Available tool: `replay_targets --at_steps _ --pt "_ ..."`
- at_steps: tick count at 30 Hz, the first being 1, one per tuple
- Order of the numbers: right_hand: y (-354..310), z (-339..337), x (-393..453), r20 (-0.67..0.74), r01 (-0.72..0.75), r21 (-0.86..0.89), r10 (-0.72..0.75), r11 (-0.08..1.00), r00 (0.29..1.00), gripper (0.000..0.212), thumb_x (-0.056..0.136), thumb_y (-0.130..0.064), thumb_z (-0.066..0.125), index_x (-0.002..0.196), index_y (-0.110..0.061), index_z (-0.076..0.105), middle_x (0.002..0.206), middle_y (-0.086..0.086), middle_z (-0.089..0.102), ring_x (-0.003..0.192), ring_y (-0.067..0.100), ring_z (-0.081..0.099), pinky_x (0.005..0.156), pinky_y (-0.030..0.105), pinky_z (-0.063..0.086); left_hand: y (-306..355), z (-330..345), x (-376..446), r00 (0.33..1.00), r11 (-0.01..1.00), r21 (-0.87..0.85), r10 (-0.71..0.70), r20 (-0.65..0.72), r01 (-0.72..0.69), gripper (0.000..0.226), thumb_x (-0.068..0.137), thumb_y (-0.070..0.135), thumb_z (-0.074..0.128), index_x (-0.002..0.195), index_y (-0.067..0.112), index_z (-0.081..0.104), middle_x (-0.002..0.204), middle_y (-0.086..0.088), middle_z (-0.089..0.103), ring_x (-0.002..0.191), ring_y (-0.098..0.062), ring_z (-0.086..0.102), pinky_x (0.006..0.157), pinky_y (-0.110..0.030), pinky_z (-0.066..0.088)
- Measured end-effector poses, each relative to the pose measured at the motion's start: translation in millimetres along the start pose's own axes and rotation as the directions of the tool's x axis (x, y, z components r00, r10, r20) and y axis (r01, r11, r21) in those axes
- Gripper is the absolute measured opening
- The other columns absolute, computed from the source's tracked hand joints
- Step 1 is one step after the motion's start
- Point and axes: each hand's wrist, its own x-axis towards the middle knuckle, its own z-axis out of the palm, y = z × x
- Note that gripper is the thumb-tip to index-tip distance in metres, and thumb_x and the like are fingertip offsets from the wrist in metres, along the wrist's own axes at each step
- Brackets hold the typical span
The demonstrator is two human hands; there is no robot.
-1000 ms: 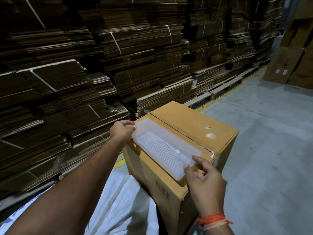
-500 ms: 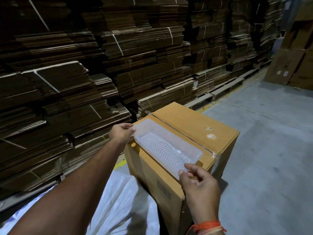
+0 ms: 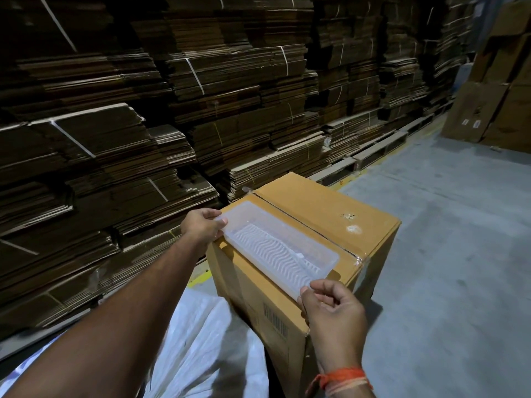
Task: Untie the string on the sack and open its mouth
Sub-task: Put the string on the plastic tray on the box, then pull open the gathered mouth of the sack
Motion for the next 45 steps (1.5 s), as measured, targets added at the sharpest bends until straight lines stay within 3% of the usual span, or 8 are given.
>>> replay_targets --at_steps 8,13,25,31,34,38,42,45 --pt "-24.0 -11.7 27.8 -0.010 0.022 0.054 -0.021 0.998 1.000 0.020 0.089 -0.015 0.076 0.108 -0.021 0.077 0.089 -0.006 0.073 0.092 0.012 0.071 0.085 0.035 0.061 29.1 4.7 11.1 0.951 0.940 0.249 0.168 0.261 -0.234 0.030 0.101 0.022 0.066 0.130 0.027 0.071 0.133 -0.009 0.068 0.125 -0.029 0.061 0.100 -0.044 0.051" --pt "-23.6 -8.4 42.7 -0.021 0.031 0.004 -0.031 1.000 0.999 0.022 0.090 -0.016 0.075 0.111 -0.021 0.078 0.084 -0.007 0.070 0.079 -0.007 0.060 0.059 0.000 0.040 36.6 15.8 22.5 0.925 0.916 0.294 0.167 0.341 -0.274 0.022 0.103 0.018 0.062 0.112 0.029 0.079 0.134 -0.010 0.068 0.126 -0.032 0.063 0.108 -0.053 0.053" --pt "-13.7 -6.6 47.8 0.016 0.026 0.051 -0.026 0.998 1.000 0.024 0.089 -0.015 0.076 0.113 -0.020 0.078 0.086 -0.007 0.071 0.082 -0.005 0.061 0.059 0.007 0.043 28.0 21.4 18.2 0.949 0.953 0.206 0.161 0.272 -0.221 0.023 0.101 0.010 0.064 0.113 0.021 0.080 0.126 -0.006 0.069 0.118 -0.028 0.063 0.103 -0.049 0.056" --pt "-17.7 -7.0 32.3 0.012 0.001 0.215 -0.003 0.977 1.000 0.028 0.086 -0.021 0.079 0.113 -0.028 0.076 0.125 0.002 0.057 0.098 0.020 0.069 0.070 0.009 0.044 14.8 4.2 -5.4 0.958 0.944 0.207 0.220 0.185 -0.257 0.019 0.098 0.022 0.070 0.111 0.034 0.079 0.135 -0.006 0.069 0.129 -0.027 0.060 0.104 -0.049 0.053" --pt "-19.3 -7.7 14.7 0.000 -0.017 0.277 0.018 0.961 1.000 0.030 0.086 -0.015 0.079 0.114 -0.022 0.076 0.123 0.010 0.053 0.095 0.034 0.067 0.061 -0.005 0.038 2.1 -19.4 -32.0 0.969 0.969 0.106 0.211 0.125 -0.225 0.019 0.095 0.022 0.072 0.110 0.030 0.080 0.116 -0.027 0.073 0.120 -0.042 0.064 0.096 -0.051 0.057" --pt "-6.6 -12.2 -25.2 -0.070 0.131 0.083 -0.126 0.988 0.990 0.030 0.084 -0.011 0.077 0.113 -0.019 0.077 0.121 0.009 0.051 0.086 0.034 0.065 0.065 -0.008 0.038 -21.9 -68.8 -89.0 0.978 0.978 0.009 0.207 0.027 -0.208 0.019 0.096 0.008 0.068 0.108 0.020 0.079 0.104 -0.010 0.079 0.093 -0.017 0.069 0.077 -0.027 0.051" --pt "8.1 -12.6 -73.0 0.032 0.238 -0.061 -0.236 0.969 0.971 0.026 0.084 -0.006 0.073 0.106 -0.020 0.077 0.116 0.001 0.049 0.075 0.022 0.063 0.070 0.013 0.053 -61.4 -127.4 -161.0 0.984 0.981 0.090 0.177 -0.026 -0.174 0.020 0.096 0.006 0.067 0.099 0.023 0.079 0.099 0.003 0.078 0.085 -0.007 0.070 0.071 -0.022 0.049" --pt "26.5 0.6 -109.4 0.231 0.256 -0.110 -0.226 0.960 0.947 0.023 0.084 -0.003 0.072 0.095 -0.023 0.076 0.109 0.003 0.054 0.060 0.003 0.057 0.079 0.028 0.056 -95.8 -166.2 -214.1 0.991 0.976 0.193 0.113 -0.071 -0.097 0.018 0.095 0.010 0.070 0.095 0.024 0.081 0.069 0.015 0.073 0.048 0.005 0.054 0.057 -0.021 0.042"
